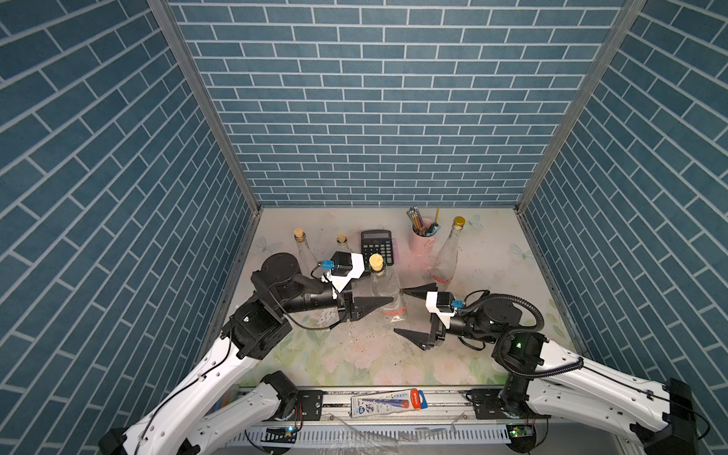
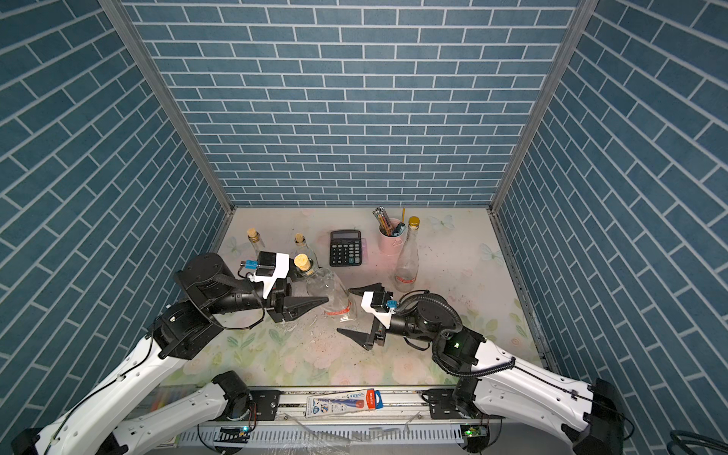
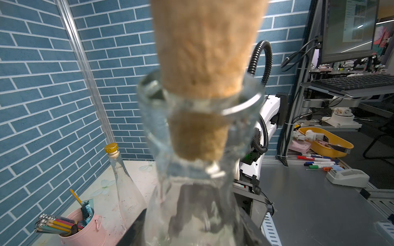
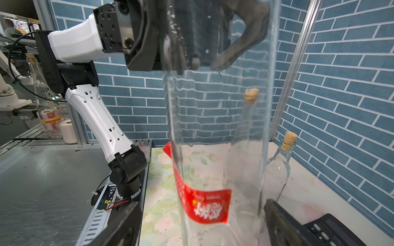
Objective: Remove the label from the bottle
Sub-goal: Tear open the label from the bottle.
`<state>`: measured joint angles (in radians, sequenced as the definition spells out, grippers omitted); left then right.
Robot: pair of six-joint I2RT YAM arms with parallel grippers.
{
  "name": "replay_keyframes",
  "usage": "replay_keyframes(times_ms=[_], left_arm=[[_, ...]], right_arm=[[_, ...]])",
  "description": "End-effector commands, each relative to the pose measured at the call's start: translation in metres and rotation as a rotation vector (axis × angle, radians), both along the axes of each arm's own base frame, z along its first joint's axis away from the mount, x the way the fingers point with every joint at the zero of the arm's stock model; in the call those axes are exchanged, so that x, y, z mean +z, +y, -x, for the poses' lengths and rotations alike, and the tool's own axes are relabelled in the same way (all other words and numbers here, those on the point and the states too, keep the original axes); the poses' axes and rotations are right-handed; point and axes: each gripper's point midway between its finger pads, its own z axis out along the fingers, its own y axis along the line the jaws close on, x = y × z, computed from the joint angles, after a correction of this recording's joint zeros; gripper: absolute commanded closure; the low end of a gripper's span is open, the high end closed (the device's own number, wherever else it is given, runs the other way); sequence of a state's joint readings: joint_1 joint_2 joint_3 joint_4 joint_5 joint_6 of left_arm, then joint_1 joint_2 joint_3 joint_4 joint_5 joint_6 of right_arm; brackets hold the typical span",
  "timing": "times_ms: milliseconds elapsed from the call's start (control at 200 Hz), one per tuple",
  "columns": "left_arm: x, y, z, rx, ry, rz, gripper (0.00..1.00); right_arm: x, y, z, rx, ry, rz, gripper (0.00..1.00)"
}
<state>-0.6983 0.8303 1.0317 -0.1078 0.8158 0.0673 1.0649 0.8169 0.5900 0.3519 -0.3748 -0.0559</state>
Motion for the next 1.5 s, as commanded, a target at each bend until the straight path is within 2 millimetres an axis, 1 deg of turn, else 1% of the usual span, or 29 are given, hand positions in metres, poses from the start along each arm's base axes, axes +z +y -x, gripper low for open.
replay_keyframes(times_ms=[0, 110, 210, 435, 545, 640, 725, 820, 890, 915, 965, 1050, 1090, 1100, 1110, 1115, 1125, 1130, 1140, 1220, 1290, 1440, 1495], left_arm=[[0.029, 0.007, 0.017, -0.062, -0.091, 0.061, 1.00], [0.031, 0.007, 0.019, -0.072, -0.093, 0.065, 1.00], [0.038, 0.008, 0.023, -0.085, -0.108, 0.085, 1.00], [0.046, 0.009, 0.026, -0.100, -0.122, 0.109, 1.00], [0.048, 0.009, 0.027, -0.101, -0.125, 0.121, 1.00], [0.049, 0.010, 0.027, -0.102, -0.125, 0.127, 1.00], [0.049, 0.010, 0.026, -0.098, -0.122, 0.127, 1.00], [0.047, 0.010, 0.024, -0.088, -0.117, 0.123, 1.00], [0.044, 0.009, 0.020, -0.070, -0.108, 0.119, 1.00], [0.044, 0.009, 0.017, -0.054, -0.103, 0.118, 1.00], [0.041, 0.009, 0.010, -0.021, -0.088, 0.113, 1.00], [0.036, 0.007, -0.002, 0.026, -0.052, 0.104, 1.00], [0.034, 0.005, -0.005, 0.030, -0.040, 0.098, 1.00], [0.033, 0.005, -0.006, 0.030, -0.035, 0.094, 0.90], [0.032, 0.005, -0.006, 0.031, -0.031, 0.092, 0.83], [0.031, 0.004, -0.006, 0.030, -0.029, 0.091, 0.83], [0.030, 0.003, -0.007, 0.029, -0.025, 0.089, 0.77], [0.030, 0.003, -0.007, 0.027, -0.024, 0.088, 0.77], [0.029, 0.003, -0.007, 0.025, -0.021, 0.085, 0.73], [0.023, -0.002, -0.009, 0.004, 0.004, 0.065, 0.57], [0.018, -0.007, -0.010, -0.019, 0.025, 0.050, 0.49], [0.014, -0.014, -0.012, -0.051, 0.056, 0.041, 0.42], [0.012, -0.015, -0.014, -0.054, 0.066, 0.034, 0.36]], right_arm=[[0.021, -0.006, 0.009, 0.028, -0.025, -0.051, 0.09], [0.019, -0.007, 0.012, 0.040, -0.005, -0.040, 0.08], [0.012, -0.004, 0.008, 0.031, 0.023, -0.030, 0.08], [0.013, 0.002, 0.011, 0.066, 0.040, -0.053, 0.09], [0.013, 0.008, 0.012, 0.094, 0.054, -0.059, 0.11], [0.014, 0.013, 0.014, 0.119, 0.062, -0.064, 0.16], [0.014, 0.015, 0.014, 0.126, 0.064, -0.072, 0.25], [0.015, 0.013, 0.014, 0.121, 0.060, -0.078, 0.38], [0.015, 0.011, 0.012, 0.105, 0.057, -0.082, 0.53], [0.015, 0.010, 0.012, 0.101, 0.055, -0.081, 0.58], [0.015, 0.009, 0.009, 0.081, 0.051, -0.082, 0.71], [0.015, 0.008, 0.004, 0.046, 0.047, -0.070, 0.90], [0.015, 0.007, 0.001, 0.030, 0.044, -0.065, 0.94], [0.015, 0.007, 0.001, 0.027, 0.041, -0.064, 0.94], [0.015, 0.007, 0.001, 0.025, 0.039, -0.062, 0.94], [0.016, 0.007, 0.001, 0.024, 0.038, -0.064, 0.94], [0.015, 0.007, 0.000, 0.022, 0.038, -0.061, 0.94], [0.015, 0.007, 0.000, 0.021, 0.038, -0.060, 0.95], [0.016, 0.007, 0.000, 0.020, 0.034, -0.061, 0.95], [0.017, 0.007, -0.002, 0.011, 0.028, -0.053, 0.97], [0.019, 0.008, -0.002, 0.012, 0.024, -0.052, 0.97], [0.022, 0.011, -0.005, 0.007, 0.029, -0.050, 0.98], [0.024, 0.011, -0.007, -0.002, 0.030, -0.055, 1.00]])
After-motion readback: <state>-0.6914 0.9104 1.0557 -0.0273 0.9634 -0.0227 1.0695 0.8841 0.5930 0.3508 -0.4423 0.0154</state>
